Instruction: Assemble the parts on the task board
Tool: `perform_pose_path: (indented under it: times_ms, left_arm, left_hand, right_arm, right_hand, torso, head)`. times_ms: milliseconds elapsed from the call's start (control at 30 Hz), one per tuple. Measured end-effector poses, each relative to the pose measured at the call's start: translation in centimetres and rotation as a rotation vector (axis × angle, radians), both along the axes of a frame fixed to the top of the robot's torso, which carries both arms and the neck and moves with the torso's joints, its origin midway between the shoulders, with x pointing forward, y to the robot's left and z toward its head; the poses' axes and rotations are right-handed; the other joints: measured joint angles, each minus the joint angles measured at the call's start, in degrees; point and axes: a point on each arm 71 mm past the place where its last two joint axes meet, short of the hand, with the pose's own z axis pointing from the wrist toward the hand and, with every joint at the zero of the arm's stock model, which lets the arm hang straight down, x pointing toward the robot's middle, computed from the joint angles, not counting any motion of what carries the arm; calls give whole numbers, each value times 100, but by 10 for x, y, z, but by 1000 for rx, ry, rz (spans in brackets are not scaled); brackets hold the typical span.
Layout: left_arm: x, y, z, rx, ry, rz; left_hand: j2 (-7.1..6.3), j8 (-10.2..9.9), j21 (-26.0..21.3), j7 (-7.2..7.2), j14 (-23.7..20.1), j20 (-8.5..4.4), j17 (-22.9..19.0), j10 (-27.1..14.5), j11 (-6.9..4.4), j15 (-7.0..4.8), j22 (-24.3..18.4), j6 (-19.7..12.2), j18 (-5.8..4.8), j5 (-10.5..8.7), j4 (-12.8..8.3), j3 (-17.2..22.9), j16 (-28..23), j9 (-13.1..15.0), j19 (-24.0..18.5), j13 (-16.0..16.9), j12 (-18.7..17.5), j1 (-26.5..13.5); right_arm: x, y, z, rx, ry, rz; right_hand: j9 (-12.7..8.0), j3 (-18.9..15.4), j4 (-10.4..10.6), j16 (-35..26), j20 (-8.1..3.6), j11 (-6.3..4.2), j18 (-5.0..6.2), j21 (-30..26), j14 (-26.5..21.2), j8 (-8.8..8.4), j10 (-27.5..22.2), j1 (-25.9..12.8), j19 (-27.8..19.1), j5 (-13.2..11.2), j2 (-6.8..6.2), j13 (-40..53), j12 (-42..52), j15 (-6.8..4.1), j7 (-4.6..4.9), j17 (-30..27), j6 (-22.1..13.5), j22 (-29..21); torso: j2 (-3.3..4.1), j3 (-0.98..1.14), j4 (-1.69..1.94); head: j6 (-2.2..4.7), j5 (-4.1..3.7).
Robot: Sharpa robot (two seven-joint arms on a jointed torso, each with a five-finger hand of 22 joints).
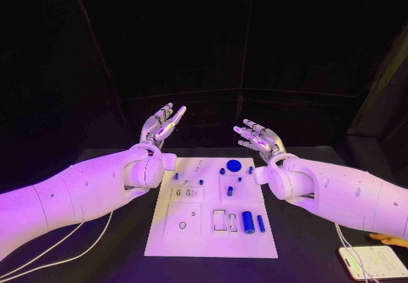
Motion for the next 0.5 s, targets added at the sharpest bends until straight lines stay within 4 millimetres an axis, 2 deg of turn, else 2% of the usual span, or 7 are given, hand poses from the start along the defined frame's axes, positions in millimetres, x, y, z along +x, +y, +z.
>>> perform_pose_path:
  times_ms: [67, 133, 167, 267, 333, 367, 500]
  left_arm:
    - [3, -1, 1, -9, -9, -17]
    - [4, -2, 3, -18, -18, -34]
    - [5, -2, 4, -21, -20, -40]
    - [5, -3, 4, -30, -25, -55]
    - [4, -2, 4, -33, -25, -60]
    - [3, 0, 4, -36, -26, -64]
    - [1, 17, -1, -35, -17, -54]
  left_hand:
    - [3, 0, 0, -1, 25, 13, 5, 5, 23, 14, 4, 14, 31, 3, 16, 0, 7, 1, 8, 1, 0, 72]
    - [3, 0, 25, -1, 54, 21, 14, 12, 30, 32, 12, 14, 31, 2, 16, 0, 23, 1, 16, 1, 0, 72]
    - [23, 0, 25, -1, 88, 33, 14, 25, 43, 37, 12, 14, 31, 2, 16, 0, 23, 1, 28, 1, 0, 93]
    - [46, 3, 28, 8, 162, 44, 32, 66, 83, 49, 22, 65, 31, 1, 16, 0, 54, 9, 39, 8, 26, 118]
    - [33, 24, 59, 8, 241, 64, 44, 91, 108, 61, 27, 109, 31, 1, 16, 0, 67, 14, 59, 15, 30, 169]
    - [48, 25, 60, 10, 312, 50, 55, 120, 137, 66, 36, 151, 32, 1, 16, 0, 97, 19, 76, 20, 30, 183]
    - [123, 67, 167, 24, 773, 63, 126, 557, 237, 122, 86, 429, 30, 0, -39, -56, 246, 50, 306, 66, 112, 326]
  right_arm:
    - [4, 2, 0, -10, 2, 38]
    - [7, 4, 0, -21, 4, 78]
    - [8, 5, 0, -25, 6, 94]
    - [10, 8, -1, -37, 12, 141]
    - [11, 7, -1, -55, 6, 155]
    - [14, 1, -1, -95, -15, 152]
    - [22, -30, 0, -271, -103, 127]
  right_hand:
    - [26, 33, -106, 77, 11, 31, 40, 87, 430, 49, 356, 182, 321, 0, 19, 25, 67, 20, 15, 30, 252, 43]
    - [59, 74, -232, 174, 19, 42, 173, 192, 956, 108, 850, 363, 655, 0, 33, 60, 141, 11, 39, 66, 593, 88]
    - [76, 100, -294, 225, 20, 36, 175, 250, 1220, 141, 1122, 451, 816, 0, 38, 78, 191, -2, 53, 84, 799, 109]
    - [144, 194, -525, 386, 10, -28, 310, 440, 2068, 288, 2013, 715, 1336, 0, 51, 118, 342, -90, 120, 120, 1662, 170]
    - [161, 233, -609, 430, -3, -61, 318, 506, 2351, 337, 2309, 795, 1513, 0, 48, 126, 393, -130, 165, 126, 1996, 186]
    - [172, 260, -661, 455, -18, -86, 398, 545, 2519, 359, 2487, 831, 1621, 0, 54, 126, 413, -159, 194, 127, 2195, 195]
    - [182, 405, -862, 506, -85, -178, 396, 703, 3163, 395, 3135, 914, 2041, 21, 27, 131, 437, -275, 311, 136, 2919, 215]
  torso:
    - [0, 0, 0]
    - [1, 0, 0]
    - [1, 0, 0]
    - [1, -1, 0]
    - [2, -1, 0]
    - [22, 0, 1]
    - [102, 0, -1]
  head:
    - [0, 0]
    - [1, 0]
    - [1, 0]
    - [2, 0]
    - [2, 0]
    - [-13, 0]
    - [-29, -14]
